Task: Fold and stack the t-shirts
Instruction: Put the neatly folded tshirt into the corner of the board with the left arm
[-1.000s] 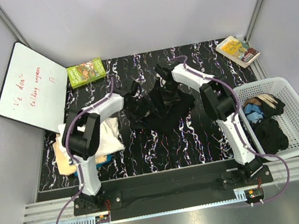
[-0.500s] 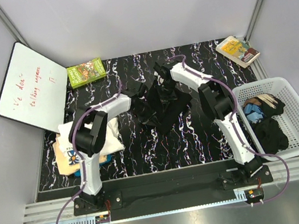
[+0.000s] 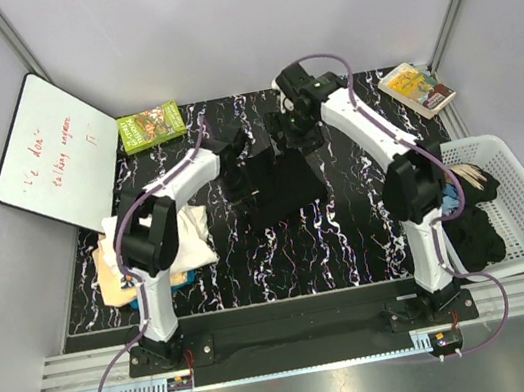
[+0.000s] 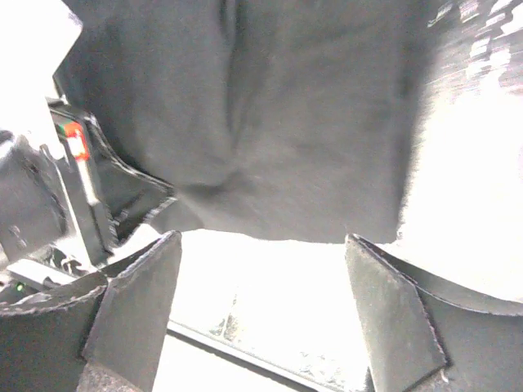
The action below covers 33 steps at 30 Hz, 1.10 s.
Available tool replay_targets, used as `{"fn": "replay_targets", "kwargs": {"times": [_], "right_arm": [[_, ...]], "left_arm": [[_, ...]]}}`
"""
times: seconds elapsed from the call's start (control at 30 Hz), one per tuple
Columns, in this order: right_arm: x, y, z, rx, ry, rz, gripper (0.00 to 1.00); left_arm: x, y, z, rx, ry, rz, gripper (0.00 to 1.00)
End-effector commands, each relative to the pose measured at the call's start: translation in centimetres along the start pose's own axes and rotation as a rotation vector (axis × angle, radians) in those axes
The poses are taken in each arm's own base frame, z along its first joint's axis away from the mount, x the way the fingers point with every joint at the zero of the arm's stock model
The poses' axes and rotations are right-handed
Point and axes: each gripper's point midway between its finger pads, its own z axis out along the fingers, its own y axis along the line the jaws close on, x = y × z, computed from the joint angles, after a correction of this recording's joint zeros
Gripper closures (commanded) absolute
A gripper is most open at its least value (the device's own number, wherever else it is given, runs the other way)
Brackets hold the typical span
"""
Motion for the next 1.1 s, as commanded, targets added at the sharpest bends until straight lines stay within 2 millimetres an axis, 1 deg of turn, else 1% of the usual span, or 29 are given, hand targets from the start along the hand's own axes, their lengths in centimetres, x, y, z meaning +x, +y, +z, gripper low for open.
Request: {"fn": "replay_targets", "kwargs": {"times": [0.0,0.03,0.07,0.13,0.17,0.2,0.23,0.3,0.33,0.37,0.4,0.43,0.47,0.5,0.53,0.57,0.6,0.67,0.7,0.77,0.83,0.87,0.93,0.97,1.03,1.07], "right_arm": [[-2.0,-1.2,-3.7,0.071,-0.125,-0.032,0.12],[-2.0,-1.3,-3.6,0.07,-0.122,-0.029,0.12],[-1.8,-1.4,-3.4,0.071,-0.116,-0.029,0.12],[-1.5,-1.6,-3.2,0.071,-0.105,-0.028,0.11],[-1.2,-1.7,-2.9,0.073,-0.092,-0.024,0.12],[-1.0,-1.7,-2.7,0.07,-0.086,-0.025,0.12],[-0.8,-1.7,-2.6,0.064,-0.08,-0.02,0.11],[-0.3,-1.7,-2.2,0.058,-0.062,-0.019,0.11],[-0.1,-1.6,-2.0,0.052,-0.055,-0.016,0.12],[0.2,-1.7,-1.7,0.051,-0.044,-0.014,0.12],[0.4,-1.7,-1.6,0.047,-0.041,-0.013,0.12],[0.6,-1.5,-1.5,0.035,-0.033,-0.012,0.12],[0.9,-1.5,-1.3,0.032,-0.022,-0.011,0.12],[1.0,-1.5,-1.2,0.025,-0.02,-0.009,0.12],[1.3,-1.3,-1.1,0.013,-0.01,-0.01,0.12],[1.4,-1.3,-1.0,0.008,-0.005,-0.008,0.12],[1.6,-1.2,-0.9,0.003,0.001,-0.008,0.12],[1.8,-1.1,-0.8,-0.005,0.01,-0.009,0.12],[2.0,-1.1,-0.8,-0.005,0.014,-0.009,0.12],[2.1,-1.1,-0.8,-0.009,0.017,-0.012,0.11],[2.2,-1.1,-0.7,-0.01,0.021,-0.012,0.11],[2.2,-1.1,-0.8,-0.012,0.02,-0.013,0.11],[2.4,-1.0,-0.8,-0.018,0.026,-0.013,0.11],[2.4,-1.0,-0.8,-0.02,0.028,-0.012,0.11],[2.7,-0.9,-0.7,-0.027,0.038,-0.009,0.11],[2.8,-1.0,-0.5,-0.027,0.043,-0.008,0.11]], "left_arm": [[-1.0,2.0,-7.6,-0.072,-0.099,0.121,1.0],[-1.2,2.3,-8.5,-0.077,-0.105,0.119,1.0],[-0.5,2.9,-9.4,-0.095,-0.092,0.122,1.0],[0.0,3.9,-10.5,-0.116,-0.081,0.118,1.0],[0.8,4.5,-11.4,-0.128,-0.067,0.113,1.0],[1.0,5.0,-12.0,-0.132,-0.07,0.103,1.0],[1.7,5.7,-13.0,-0.141,-0.069,0.093,1.0],[2.2,6.8,-13.9,-0.147,-0.072,0.056,1.0],[2.7,7.3,-15.0,-0.138,-0.084,0.047,1.0],[3.0,7.8,-15.5,-0.136,-0.083,0.034,1.0],[3.2,8.9,-15.7,-0.146,-0.074,0.005,1.0],[3.8,9.6,-16.6,-0.149,-0.074,-0.005,1.0],[4.0,10.3,-16.9,-0.158,-0.07,-0.015,1.0],[4.0,11.8,-17.0,-0.188,-0.069,-0.03,1.0],[4.3,12.5,-17.5,-0.195,-0.077,-0.032,1.0],[4.4,13.2,-17.5,-0.209,-0.071,-0.038,1.0],[4.6,14.3,-17.6,-0.221,-0.057,-0.043,1.0],[5.0,15.2,-18.1,-0.23,-0.042,-0.054,0.98],[4.8,16.4,-18.3,-0.257,-0.048,-0.066,0.97],[4.8,17.2,-18.8,-0.26,-0.061,-0.08,0.93],[4.8,18.3,-19.1,-0.275,-0.075,-0.11,0.93],[5.2,19.2,-18.9,-0.301,-0.067,-0.126,0.93],[5.6,20.1,-19.0,-0.31,-0.079,-0.15,0.93],[6.3,20.9,-18.7,-0.328,-0.065,-0.183,0.93],[6.9,21.8,-19.0,-0.336,-0.1,-0.216,0.93],[7.4,22.7,-18.9,-0.356,-0.102,-0.257,0.94]]}}
